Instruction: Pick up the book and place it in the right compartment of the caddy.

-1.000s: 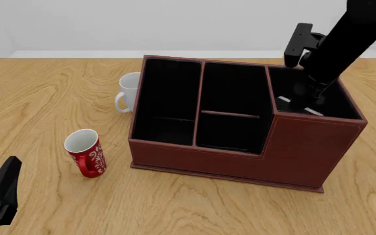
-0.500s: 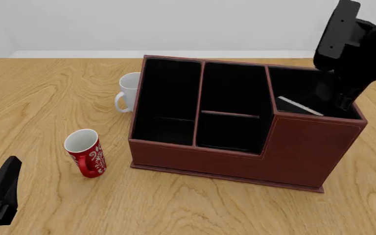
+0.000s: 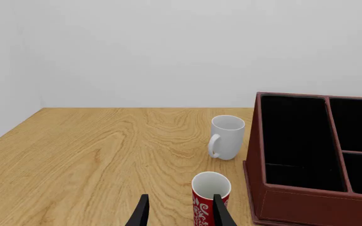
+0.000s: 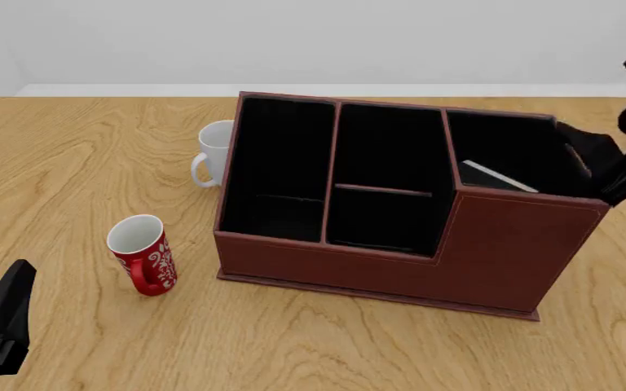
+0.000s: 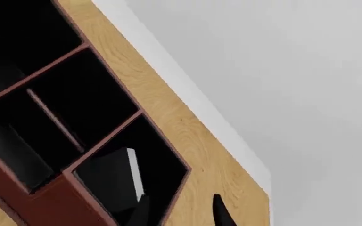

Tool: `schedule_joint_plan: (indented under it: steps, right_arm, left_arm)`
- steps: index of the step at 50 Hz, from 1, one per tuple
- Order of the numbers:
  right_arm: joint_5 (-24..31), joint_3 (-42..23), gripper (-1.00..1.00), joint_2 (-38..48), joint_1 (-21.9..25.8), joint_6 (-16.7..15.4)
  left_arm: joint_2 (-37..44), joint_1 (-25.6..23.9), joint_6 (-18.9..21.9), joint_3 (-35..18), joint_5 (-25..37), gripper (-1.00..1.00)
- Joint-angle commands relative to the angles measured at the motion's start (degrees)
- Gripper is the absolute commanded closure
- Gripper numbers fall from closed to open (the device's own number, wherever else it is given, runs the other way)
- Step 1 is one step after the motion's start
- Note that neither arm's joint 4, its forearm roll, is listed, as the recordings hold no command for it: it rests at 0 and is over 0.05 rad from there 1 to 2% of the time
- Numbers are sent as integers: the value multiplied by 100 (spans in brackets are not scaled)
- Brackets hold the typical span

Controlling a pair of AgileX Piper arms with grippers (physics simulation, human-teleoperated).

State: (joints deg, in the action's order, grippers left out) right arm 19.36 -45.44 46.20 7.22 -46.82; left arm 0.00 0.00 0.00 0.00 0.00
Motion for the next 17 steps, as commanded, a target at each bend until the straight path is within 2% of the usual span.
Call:
schedule_joint_plan:
  steps: [1, 2, 3, 4, 5, 6, 8, 9, 10, 12, 13, 14, 15, 16, 17]
  right_arm:
    - [-1343, 924, -100, -1102, -554, 1070]
    - [-1603, 1193, -100, -1376, -681, 984]
    - [-1561, 1201, -100, -1428, -742, 1240]
    - [-1564, 1408, -100, -1475, -575, 1233]
    - [-1706, 1627, -100, -1675, -624, 1123]
    - [-1680, 1709, -100, -1878, -732, 1391]
    - [-1585, 1863, -100, -2438, -515, 1768]
    - [-1612, 2080, -100, -2545, -388, 1634]
    - [-1610, 2192, -100, -2661, -362, 1669]
    - [-1566, 2247, -100, -2750, -568, 2113]
    - [-1730, 2683, -100, -3120, -612, 1656]
    - [-1681, 2672, -100, -3117, -679, 1816]
    - [-1680, 2671, -100, -3118, -679, 1816]
    - [-1574, 2718, -100, -3278, -686, 2128]
    - [-1591, 3037, -100, -3627, -685, 1928]
  left_arm:
    - [0, 0, 0, 0, 0, -100]
    - [0, 0, 0, 0, 0, -100]
    - [0, 0, 0, 0, 0, -100]
    - [0, 0, 0, 0, 0, -100]
    - [0, 0, 0, 0, 0, -100]
    - [0, 0, 0, 0, 0, -100]
    - [0, 0, 0, 0, 0, -100]
    - [0, 0, 0, 0, 0, -100]
    - [0, 0, 0, 0, 0, -100]
    - [0, 0, 0, 0, 0, -100]
    - [0, 0, 0, 0, 0, -100]
    - [0, 0, 0, 0, 0, -100]
    - [0, 0, 0, 0, 0, -100]
    - [0, 0, 0, 0, 0, -100]
    - [0, 0, 0, 0, 0, -100]
